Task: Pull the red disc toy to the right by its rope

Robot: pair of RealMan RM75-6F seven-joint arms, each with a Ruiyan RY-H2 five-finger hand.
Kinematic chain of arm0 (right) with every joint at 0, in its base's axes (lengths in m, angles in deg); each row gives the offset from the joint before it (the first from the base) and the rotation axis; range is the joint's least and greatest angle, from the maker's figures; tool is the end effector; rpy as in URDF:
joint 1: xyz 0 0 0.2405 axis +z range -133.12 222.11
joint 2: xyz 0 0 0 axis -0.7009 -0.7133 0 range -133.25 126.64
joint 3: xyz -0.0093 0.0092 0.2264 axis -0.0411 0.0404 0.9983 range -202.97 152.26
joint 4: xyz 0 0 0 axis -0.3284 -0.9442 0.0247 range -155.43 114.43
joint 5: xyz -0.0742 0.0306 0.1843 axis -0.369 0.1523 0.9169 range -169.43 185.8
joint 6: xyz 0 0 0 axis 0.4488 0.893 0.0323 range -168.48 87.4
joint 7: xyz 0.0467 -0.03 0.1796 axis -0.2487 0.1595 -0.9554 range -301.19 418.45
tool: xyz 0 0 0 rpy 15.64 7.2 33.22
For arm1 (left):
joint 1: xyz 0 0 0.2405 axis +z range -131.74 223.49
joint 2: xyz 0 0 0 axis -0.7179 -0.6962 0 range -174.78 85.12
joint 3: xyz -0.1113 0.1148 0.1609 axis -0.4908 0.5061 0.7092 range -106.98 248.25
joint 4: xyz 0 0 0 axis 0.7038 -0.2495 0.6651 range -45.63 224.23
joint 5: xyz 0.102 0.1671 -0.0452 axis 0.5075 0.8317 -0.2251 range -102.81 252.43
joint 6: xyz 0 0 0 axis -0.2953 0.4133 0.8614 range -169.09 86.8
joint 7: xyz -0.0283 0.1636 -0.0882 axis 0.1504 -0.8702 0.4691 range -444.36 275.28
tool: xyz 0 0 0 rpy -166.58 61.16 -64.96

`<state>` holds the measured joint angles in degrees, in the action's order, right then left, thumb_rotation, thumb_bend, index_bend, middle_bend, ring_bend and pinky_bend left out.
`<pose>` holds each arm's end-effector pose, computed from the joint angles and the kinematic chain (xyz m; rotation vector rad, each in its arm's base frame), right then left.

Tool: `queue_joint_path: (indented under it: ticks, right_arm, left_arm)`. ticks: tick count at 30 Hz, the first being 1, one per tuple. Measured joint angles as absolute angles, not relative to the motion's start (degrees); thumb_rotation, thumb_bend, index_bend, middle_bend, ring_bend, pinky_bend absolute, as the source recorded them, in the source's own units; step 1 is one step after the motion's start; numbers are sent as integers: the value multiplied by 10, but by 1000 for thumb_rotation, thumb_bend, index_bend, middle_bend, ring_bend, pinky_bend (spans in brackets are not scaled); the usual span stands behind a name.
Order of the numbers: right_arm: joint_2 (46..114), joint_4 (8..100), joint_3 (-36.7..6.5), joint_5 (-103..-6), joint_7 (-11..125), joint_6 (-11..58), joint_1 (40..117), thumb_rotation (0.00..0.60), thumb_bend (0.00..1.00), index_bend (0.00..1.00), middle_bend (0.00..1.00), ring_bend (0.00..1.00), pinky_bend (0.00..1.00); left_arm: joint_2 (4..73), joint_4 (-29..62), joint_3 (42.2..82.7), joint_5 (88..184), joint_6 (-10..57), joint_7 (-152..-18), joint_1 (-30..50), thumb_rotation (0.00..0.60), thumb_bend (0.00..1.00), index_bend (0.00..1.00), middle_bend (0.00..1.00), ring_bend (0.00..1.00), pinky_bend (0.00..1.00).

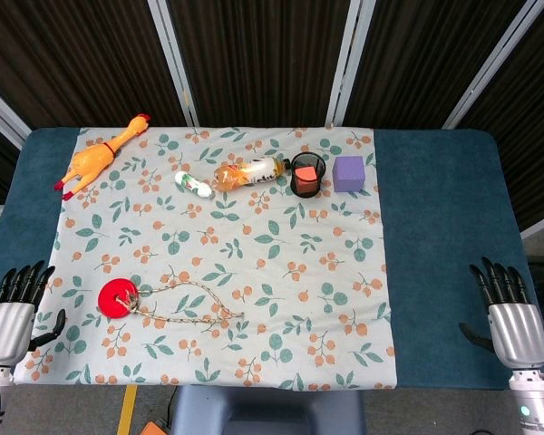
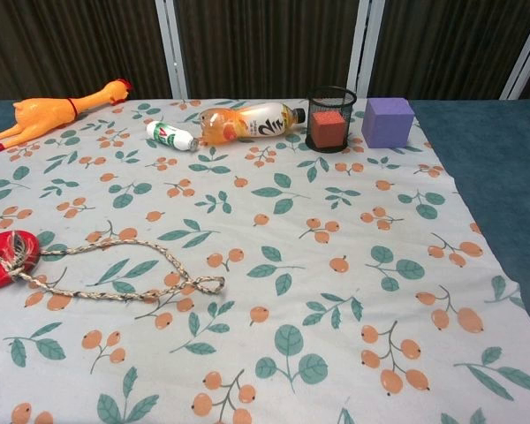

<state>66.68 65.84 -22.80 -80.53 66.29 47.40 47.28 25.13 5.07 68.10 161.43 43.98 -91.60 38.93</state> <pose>-0.2875 -0.2111 0.1375 1.4171 -0.7708 0.8262 -0.2885 0.2330 0.1358 -1.4573 -0.7535 -0.8125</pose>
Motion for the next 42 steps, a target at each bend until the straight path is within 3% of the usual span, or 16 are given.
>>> queue_joint_path:
  ticks: [16,23,28,36,42]
  right_arm:
    - [653,708,-231,-833,710,426,511,600,280,0,0,0,0]
    - [666,781,-228,-862,796,339,576,600,280,0,0,0,0]
    - [713,829,-210,-863,880,245,644,600,280,0,0,0,0]
    - [811,848,-158,-734,979,105,756,600,280,0,0,0,0]
    - [869,819,-125,-610,1025,46,839,600,280,0,0,0,0]
  left_arm:
    - [258,52,681,1619,437,-911,385,331,477,0,13,0,29]
    - [261,56,679,1613,424,-913,378,330,476,0,14,0,29]
    - [262,55,679,1605,417,-917,376,331,477,0,17,0,29]
    - [255,65,676,1593,414,-909,378,332,485,0,18,0,28]
    - [254,80,675,1586,416,-893,383,331,498,0,17,0,28]
